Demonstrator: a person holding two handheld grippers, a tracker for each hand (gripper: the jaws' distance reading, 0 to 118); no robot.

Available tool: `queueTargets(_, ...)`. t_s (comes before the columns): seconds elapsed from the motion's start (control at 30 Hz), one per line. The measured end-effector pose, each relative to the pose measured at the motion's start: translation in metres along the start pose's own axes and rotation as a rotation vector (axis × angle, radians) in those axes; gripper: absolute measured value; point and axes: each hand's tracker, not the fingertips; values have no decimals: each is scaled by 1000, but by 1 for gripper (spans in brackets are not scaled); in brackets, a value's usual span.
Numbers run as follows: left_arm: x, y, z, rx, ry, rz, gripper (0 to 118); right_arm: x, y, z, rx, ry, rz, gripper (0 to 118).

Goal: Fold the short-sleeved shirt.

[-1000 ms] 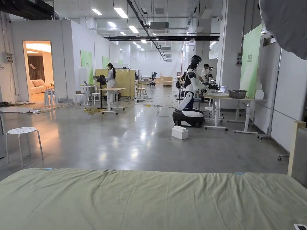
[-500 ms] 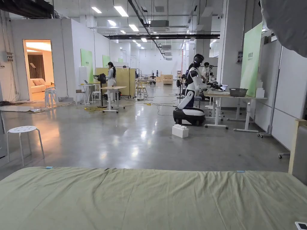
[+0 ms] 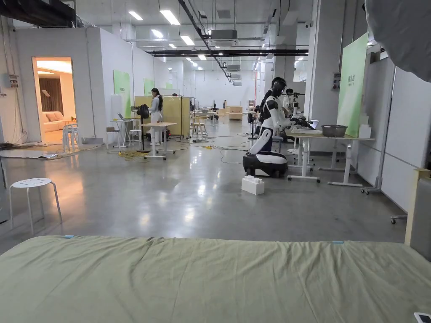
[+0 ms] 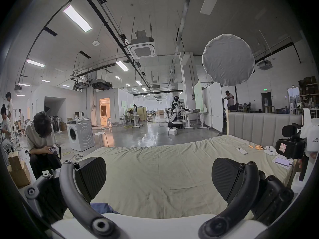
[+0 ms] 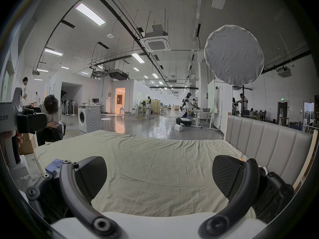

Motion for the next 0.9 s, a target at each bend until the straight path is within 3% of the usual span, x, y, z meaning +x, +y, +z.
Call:
queueTargets(0.63, 1, -1, -1, -14, -17, 13, 118, 2, -1, 1, 1, -3, -28, 118)
queueTargets(0.77, 1, -2, -1, -21, -19, 12, 118, 6, 0, -1, -9, -7, -66, 118)
queueTargets(0.83, 1, -2, -2, -26, -19, 14, 118, 9, 3, -5, -47, 28, -147, 118)
queueTargets(0.9, 1, -2, -2, -31, -20, 21, 118, 14, 6, -9, -137, 55, -358, 118)
